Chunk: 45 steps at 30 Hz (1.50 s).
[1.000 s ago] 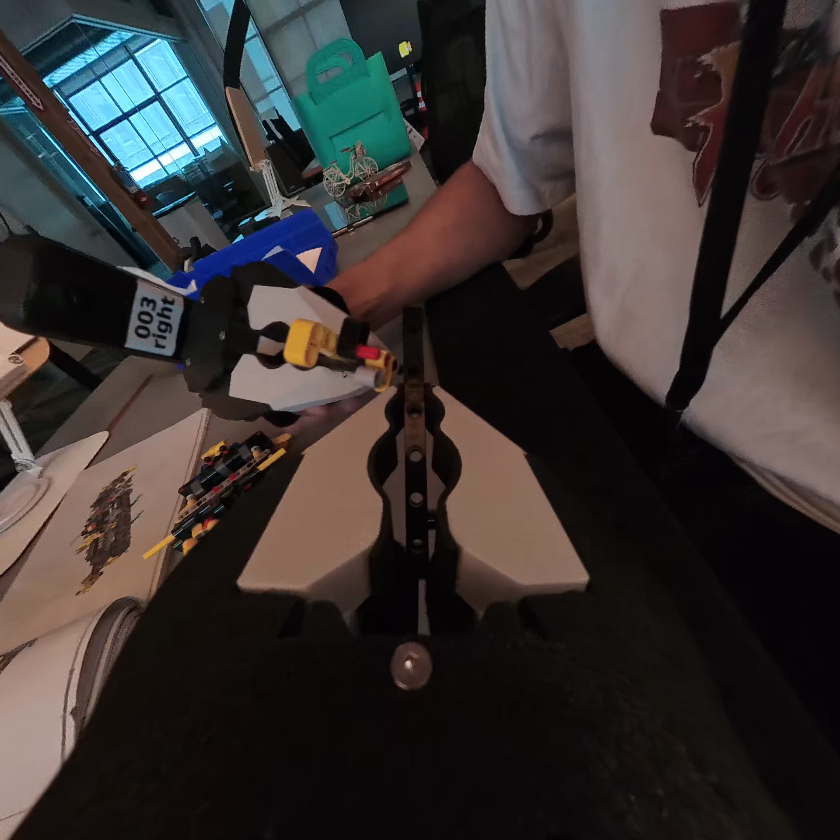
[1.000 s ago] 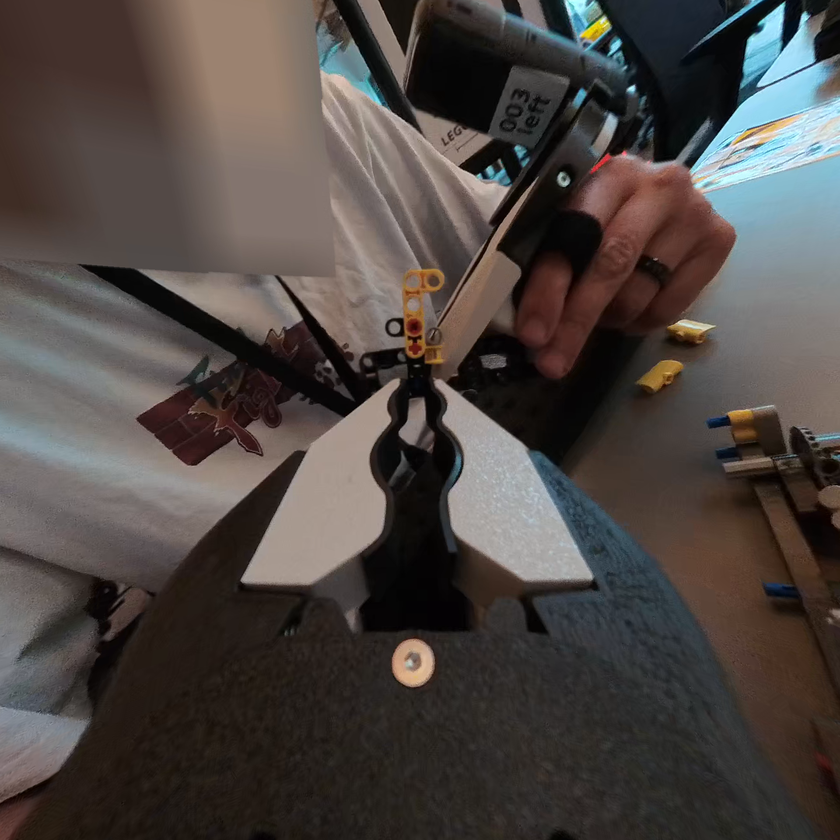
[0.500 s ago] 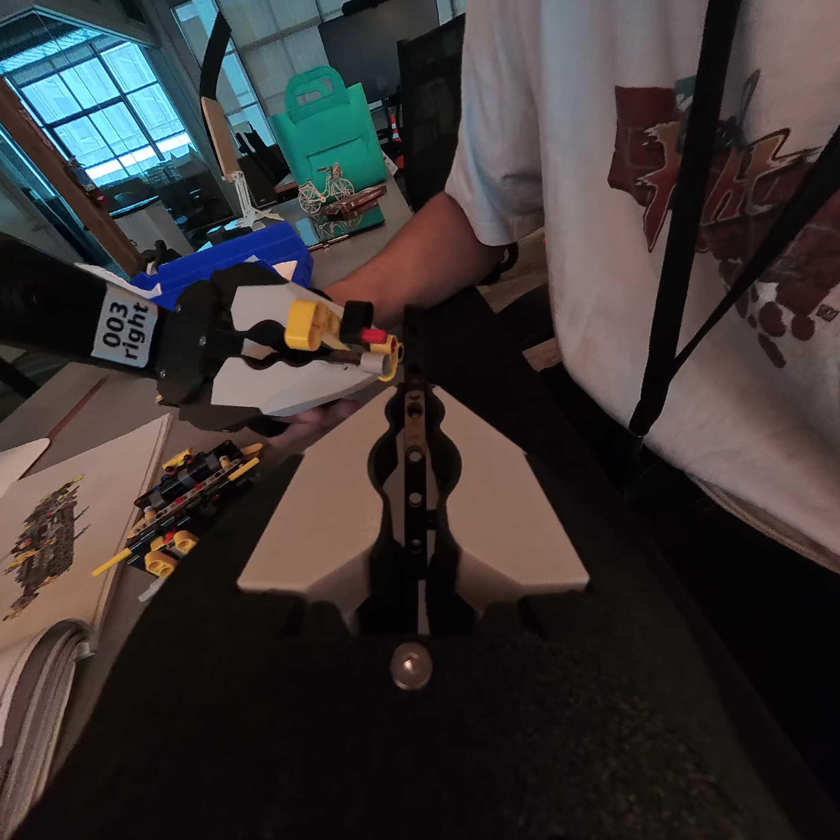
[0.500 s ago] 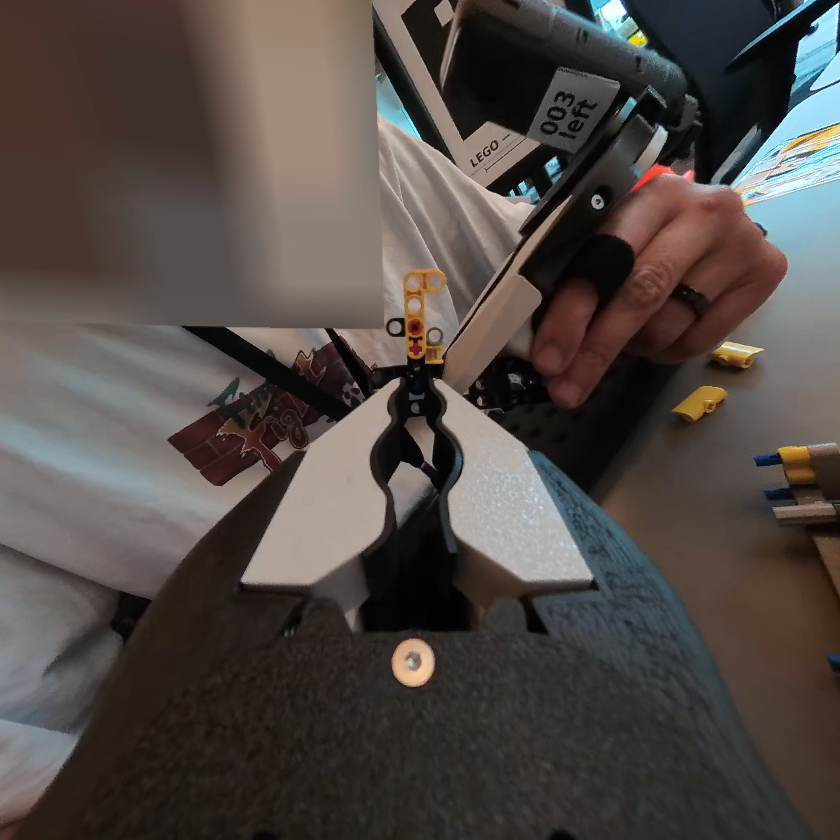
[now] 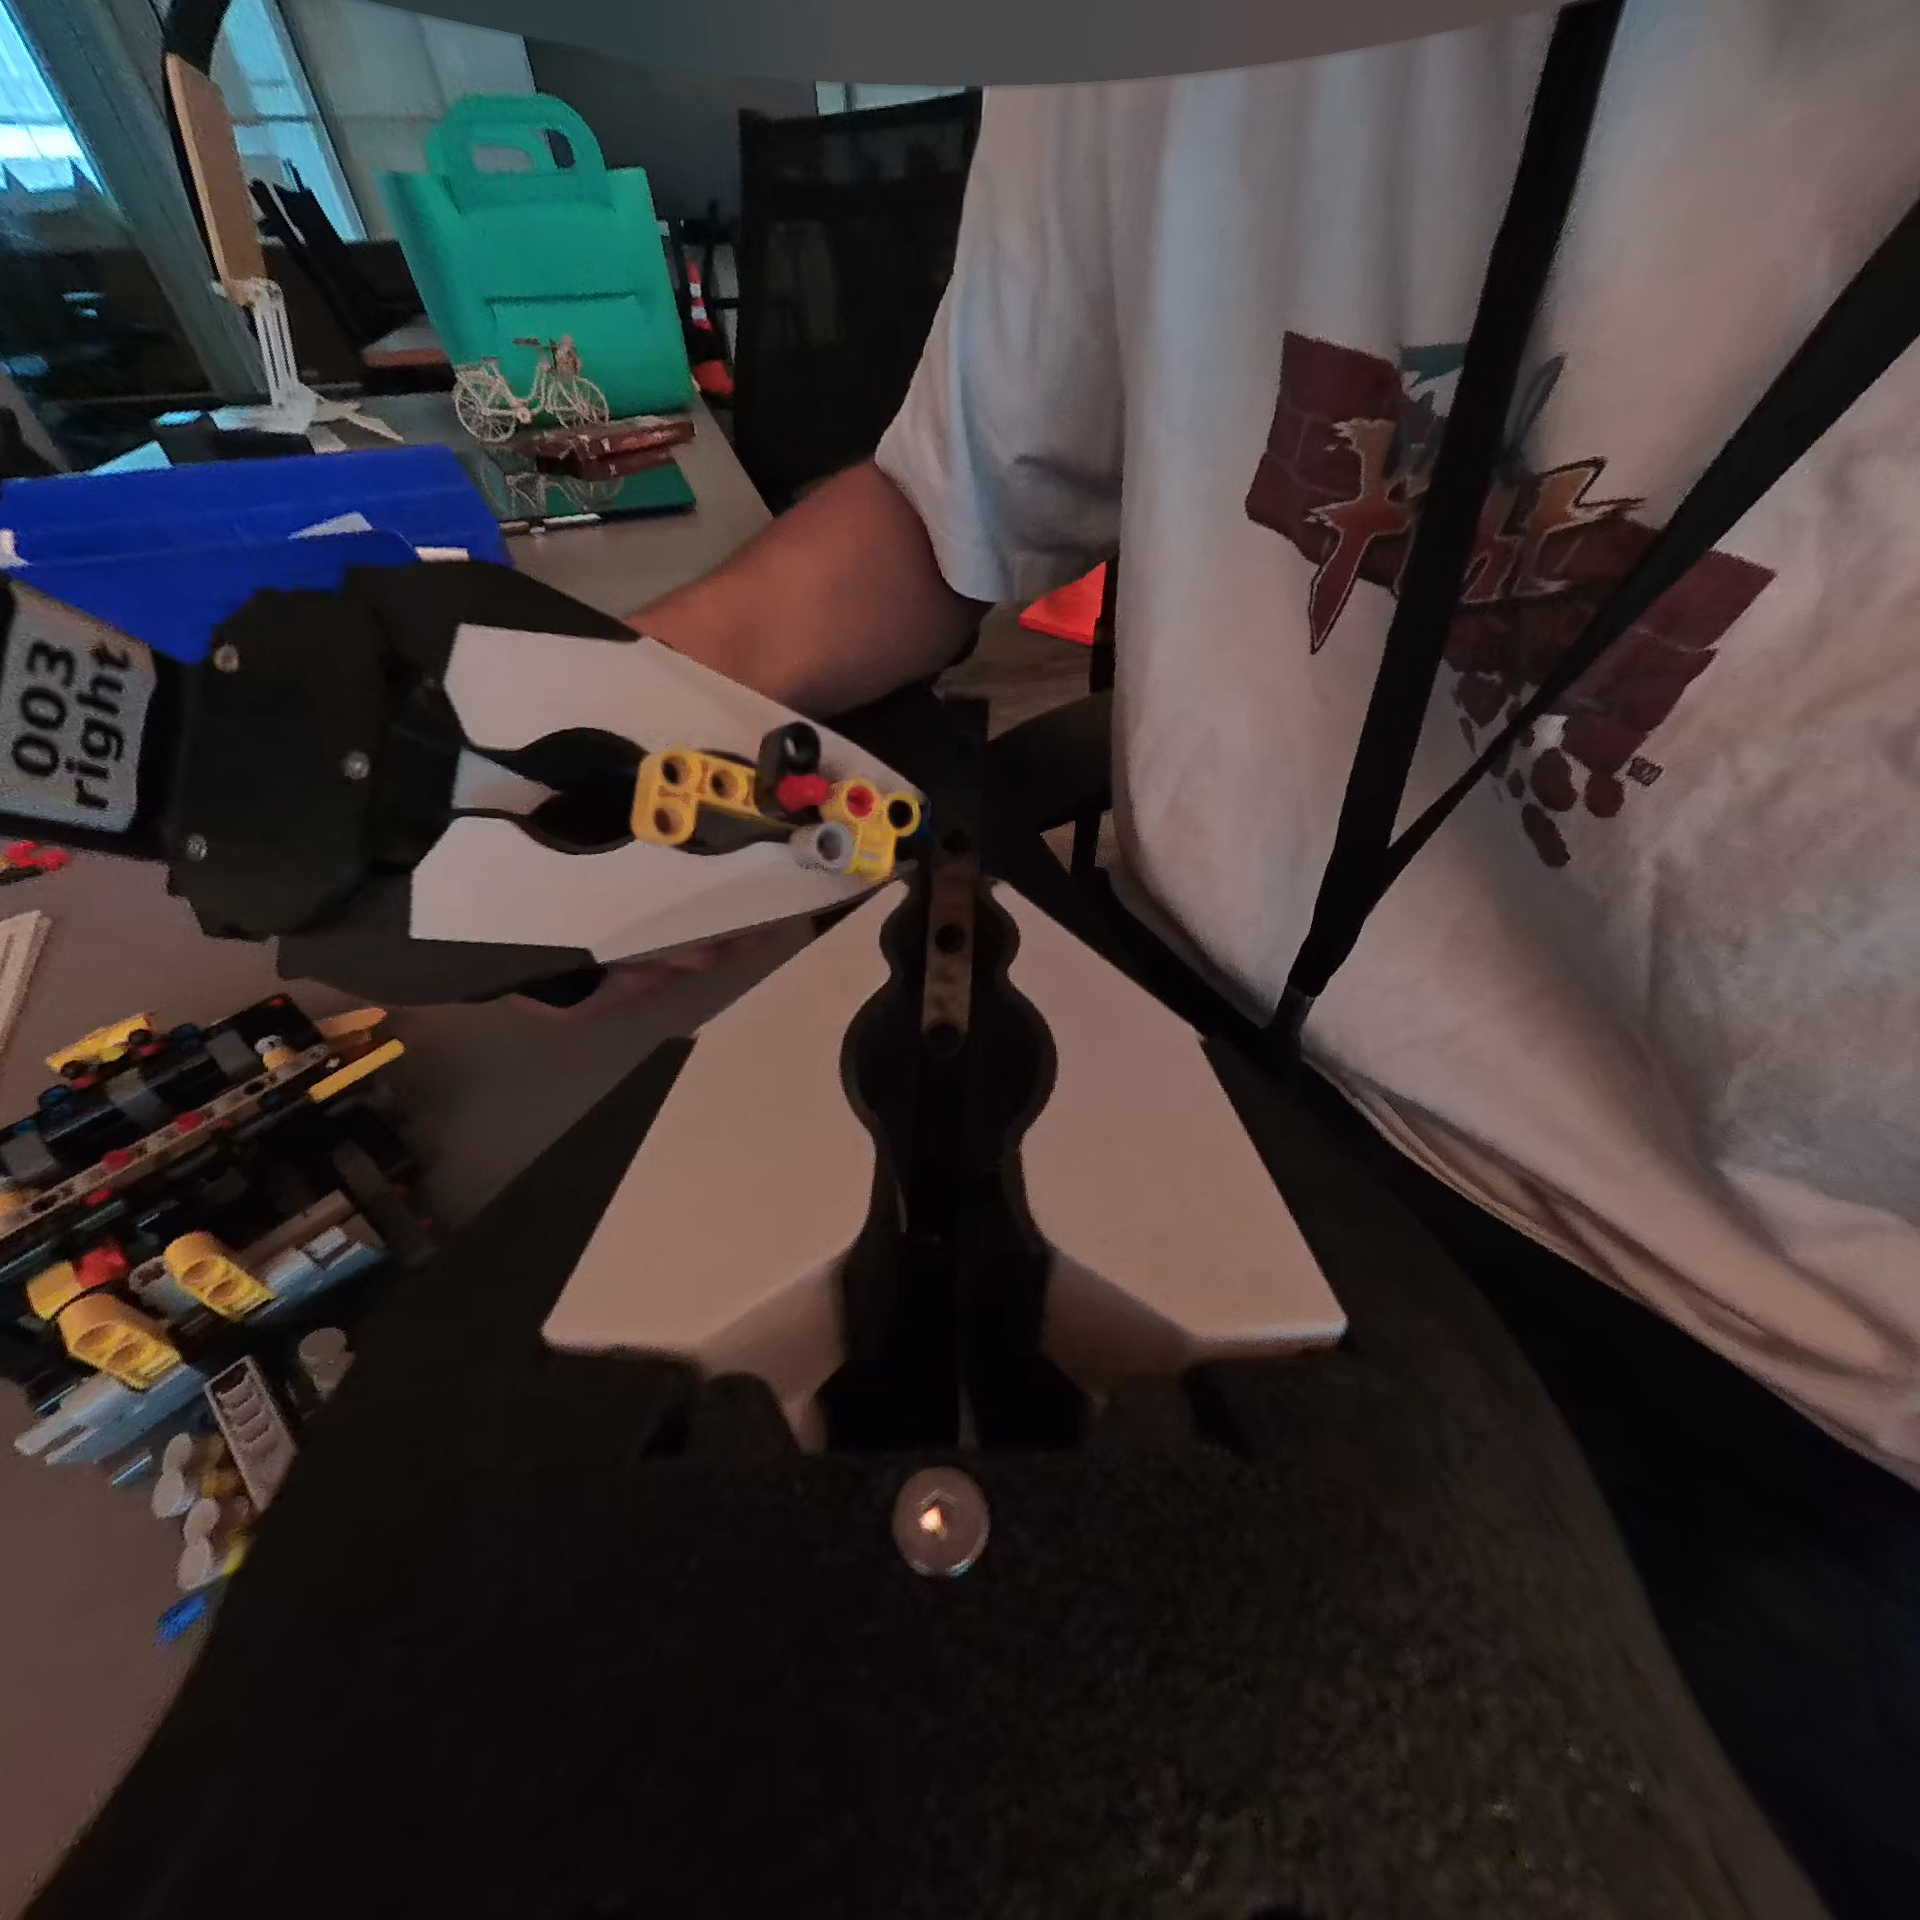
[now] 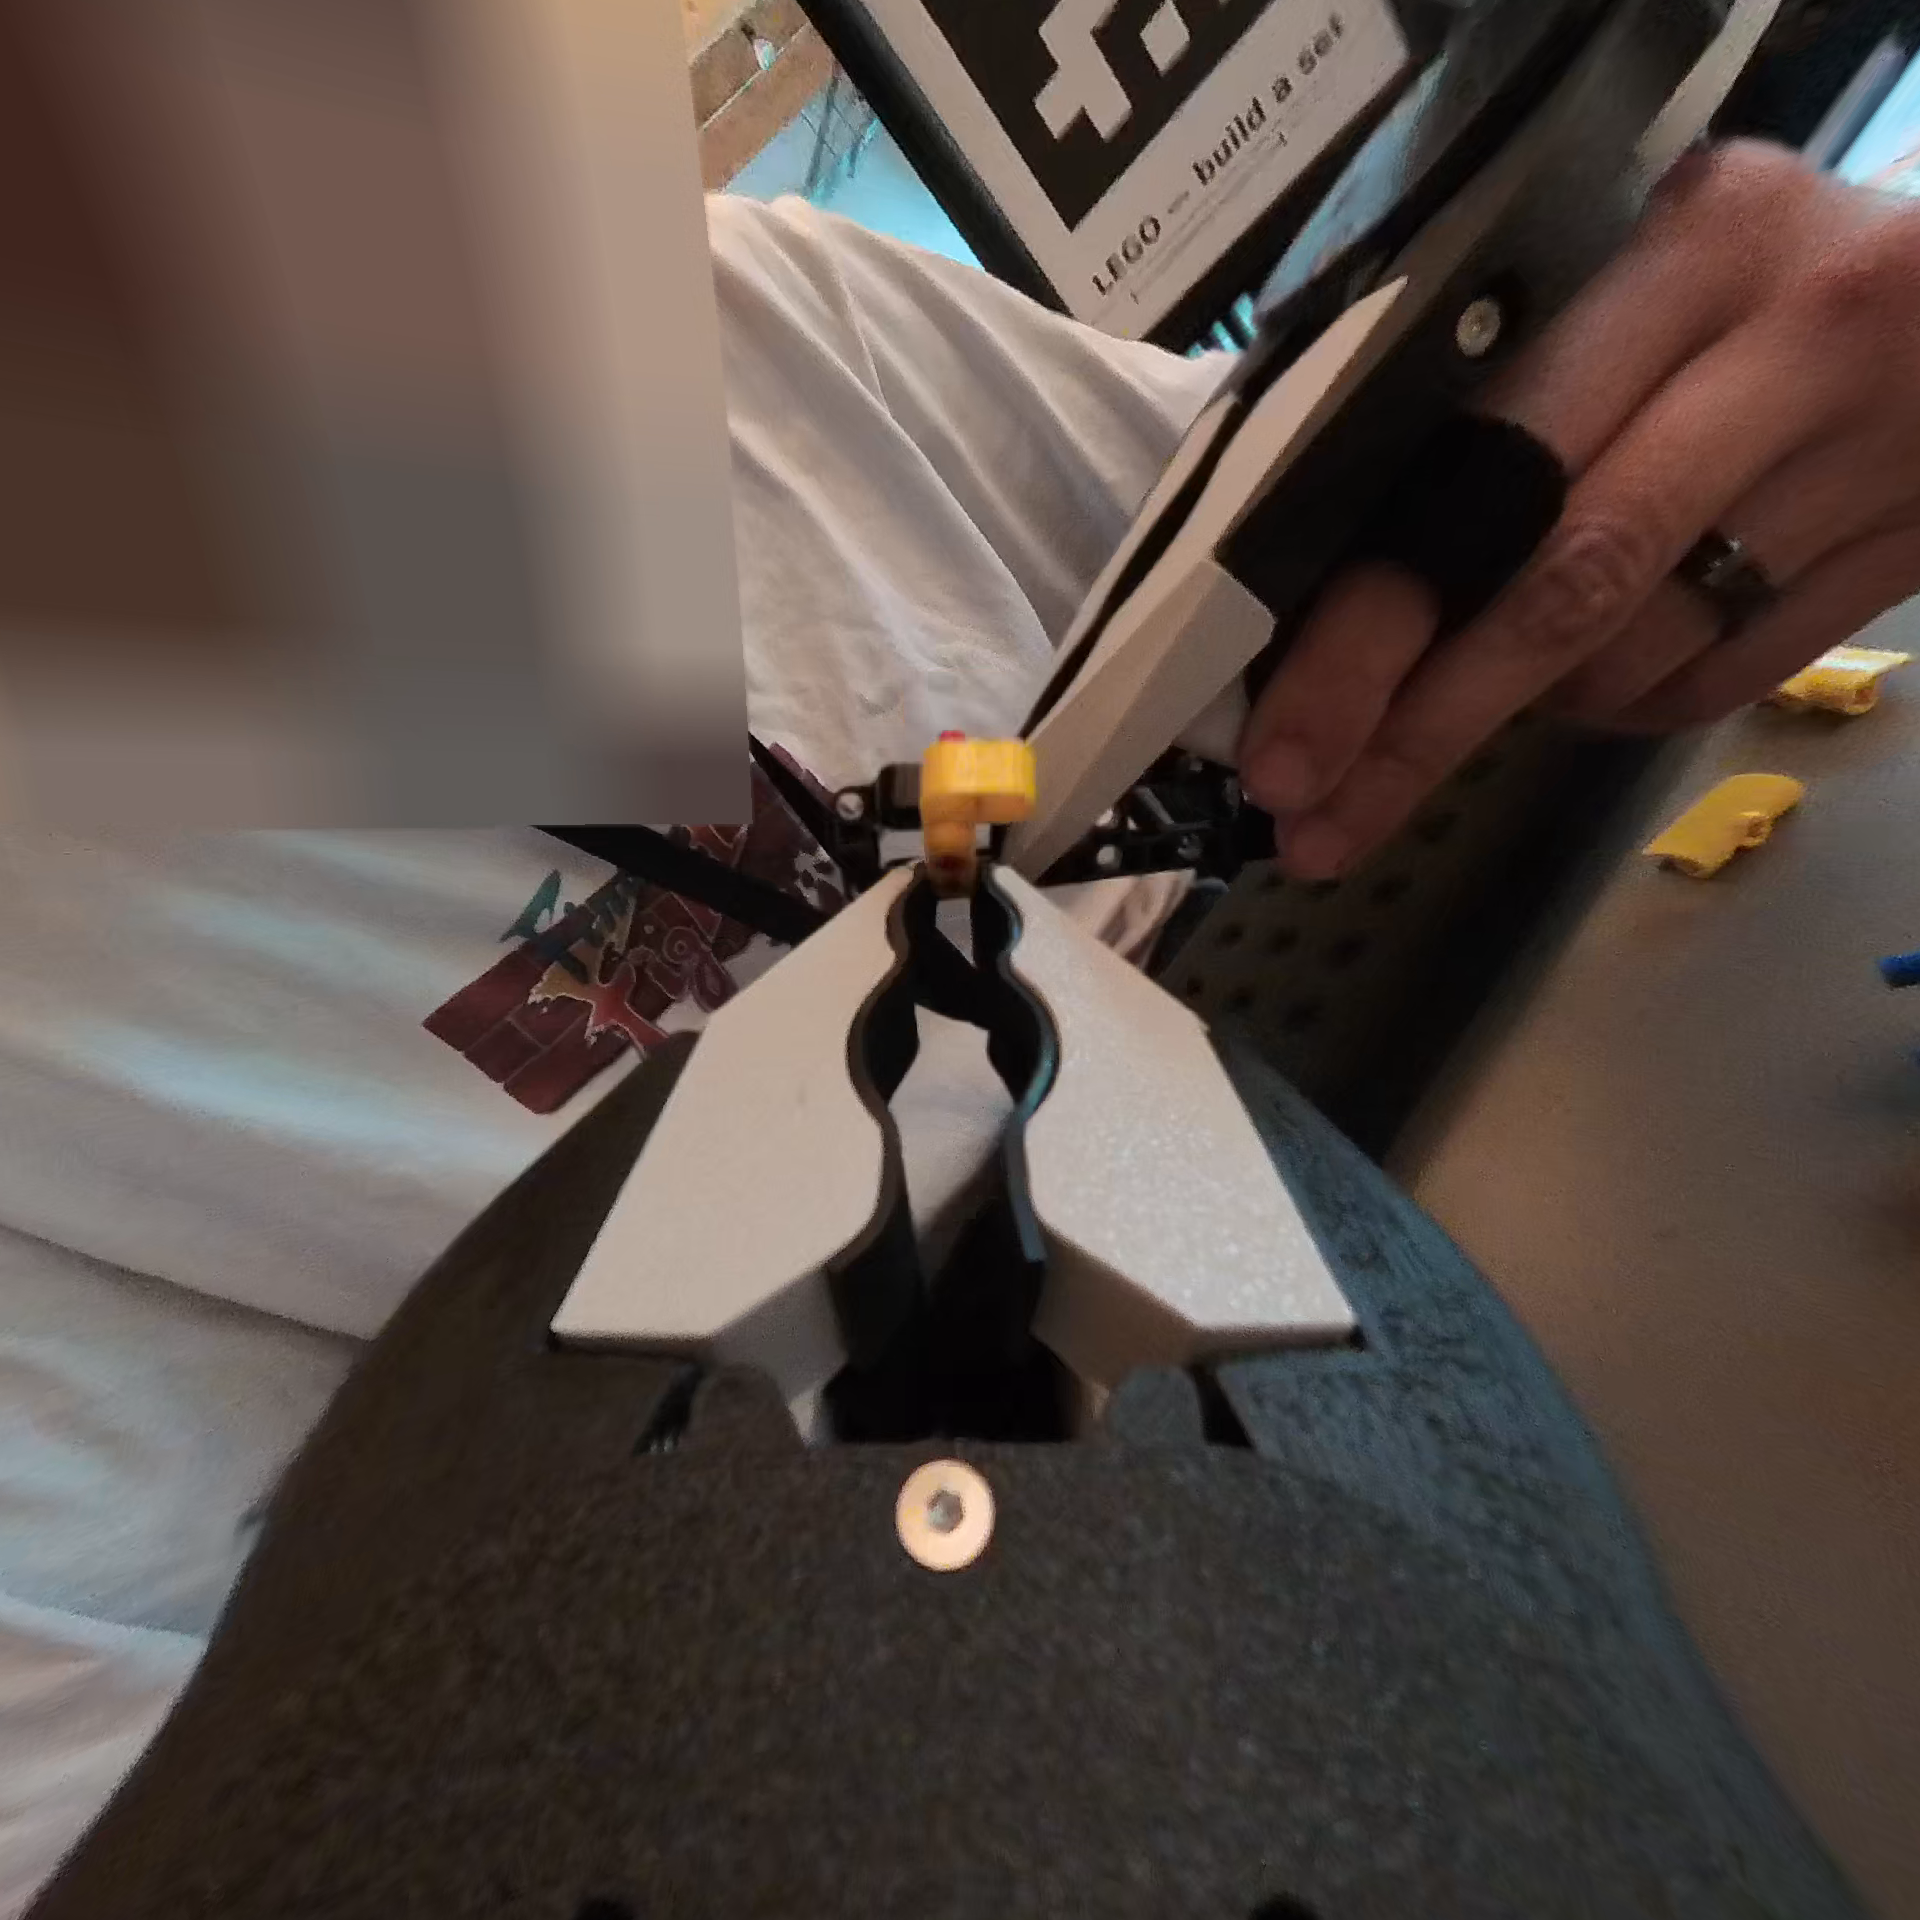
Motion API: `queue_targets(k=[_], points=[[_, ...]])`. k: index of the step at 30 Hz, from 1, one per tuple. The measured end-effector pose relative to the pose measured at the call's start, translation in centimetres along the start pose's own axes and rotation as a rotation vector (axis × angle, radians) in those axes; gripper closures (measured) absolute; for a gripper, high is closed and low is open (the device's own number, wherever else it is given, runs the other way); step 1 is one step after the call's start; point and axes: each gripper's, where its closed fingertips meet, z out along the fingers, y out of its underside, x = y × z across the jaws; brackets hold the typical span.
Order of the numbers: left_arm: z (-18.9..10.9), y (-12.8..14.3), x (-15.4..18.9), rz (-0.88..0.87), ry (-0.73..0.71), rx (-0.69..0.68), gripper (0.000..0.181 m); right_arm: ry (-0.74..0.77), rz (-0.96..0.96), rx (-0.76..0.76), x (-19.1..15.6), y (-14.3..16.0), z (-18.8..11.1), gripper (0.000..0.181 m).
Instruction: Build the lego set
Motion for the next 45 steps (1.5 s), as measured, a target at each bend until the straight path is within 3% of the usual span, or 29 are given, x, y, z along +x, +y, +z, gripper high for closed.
queue_targets(k=[11,17,22,24,30,37,41,45], points=[[0.4,1.1,2.0,-0.194,0.254,-0.079,0.172,0.208,-0.248,-0.205,0.8,1.3,0.8,0.174],[0.4,0.9,2.2,-0.218,0.377,-0.150,0.172,0.171,-0.234,-0.177,0.5,1.4,1.0,0.174],[1.0,2.3,3.1,-0.235,0.501,-0.295,0.171,0.157,-0.198,-0.210,0.9,2.1,1.4,0.175],[1.3,3.1,2.4,-0.204,0.460,-0.344,0.172,0.175,-0.193,-0.189,1.0,1.9,0.9,0.175],[0.8,2.3,1.3,-0.212,0.403,-0.280,0.172,0.209,-0.217,-0.104,1.0,0.8,-0.1,0.175],[0.0,1.7,0.2,-0.179,0.205,-0.192,0.171,0.289,-0.238,-0.017,1.4,0.0,-1.9,0.174],[-0.9,1.0,-1.2,-0.133,0.049,-0.108,0.172,0.490,-0.253,-0.043,2.3,0.4,-4.6,0.174],[-1.8,1.3,-2.3,-0.097,-0.044,-0.101,0.172,0.852,-0.167,-0.288,5.0,4.9,-9.4,0.174]])
